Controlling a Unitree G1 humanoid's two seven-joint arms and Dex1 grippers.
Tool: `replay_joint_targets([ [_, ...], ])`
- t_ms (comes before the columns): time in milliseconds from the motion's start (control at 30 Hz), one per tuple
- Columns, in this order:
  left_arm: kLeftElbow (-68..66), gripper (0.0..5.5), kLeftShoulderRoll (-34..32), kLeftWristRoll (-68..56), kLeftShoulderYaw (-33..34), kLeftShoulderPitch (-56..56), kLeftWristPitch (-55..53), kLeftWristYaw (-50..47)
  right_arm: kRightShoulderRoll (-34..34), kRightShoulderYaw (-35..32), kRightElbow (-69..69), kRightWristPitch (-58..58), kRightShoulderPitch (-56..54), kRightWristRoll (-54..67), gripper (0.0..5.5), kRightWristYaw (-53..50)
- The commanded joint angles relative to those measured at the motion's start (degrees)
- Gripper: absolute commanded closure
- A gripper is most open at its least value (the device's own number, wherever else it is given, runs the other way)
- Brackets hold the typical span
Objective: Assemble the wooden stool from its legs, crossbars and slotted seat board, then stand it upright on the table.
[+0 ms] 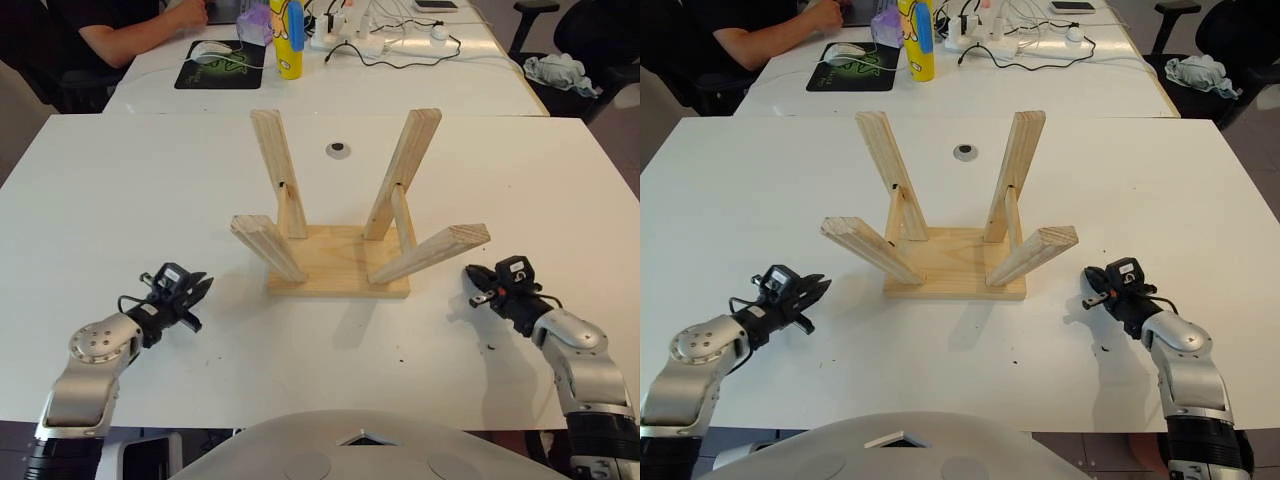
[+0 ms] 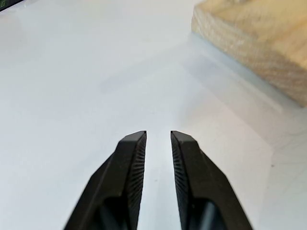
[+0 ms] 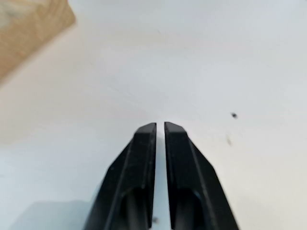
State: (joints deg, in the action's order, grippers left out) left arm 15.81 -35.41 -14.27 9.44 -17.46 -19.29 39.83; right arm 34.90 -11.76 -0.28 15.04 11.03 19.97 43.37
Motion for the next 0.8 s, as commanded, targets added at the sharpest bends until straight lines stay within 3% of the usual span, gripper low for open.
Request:
replay_joint_targets([
  [33, -0.8, 3.95, -3.1, -4.1, 2.1, 2.3, 2.0, 6.5, 3.7, 0.7, 0.6, 0.9, -2.7, 4.8, 4.54, 11.1],
  [300, -6.3, 2.90, -7.3, -9.8, 1.5, 6.5, 4.7, 20.2, 6.2, 2.9, 0.7, 2.4, -4.0, 8.6, 3.46, 23.1],
  [467, -8.5, 2.22, -6.1, -8.5, -5.0, 10.3, 6.5, 24.8, 4.1, 6.7, 0.7, 1.1, -7.2, 7.6, 2.75, 24.6],
  [800, -16.2, 2.22, -0.9, -5.1, -13.2, 18.6, 13.1, 26.7, 1.1, 13.2, 9.2, -4.9, -16.0, 2.8, 2.75, 27.7],
])
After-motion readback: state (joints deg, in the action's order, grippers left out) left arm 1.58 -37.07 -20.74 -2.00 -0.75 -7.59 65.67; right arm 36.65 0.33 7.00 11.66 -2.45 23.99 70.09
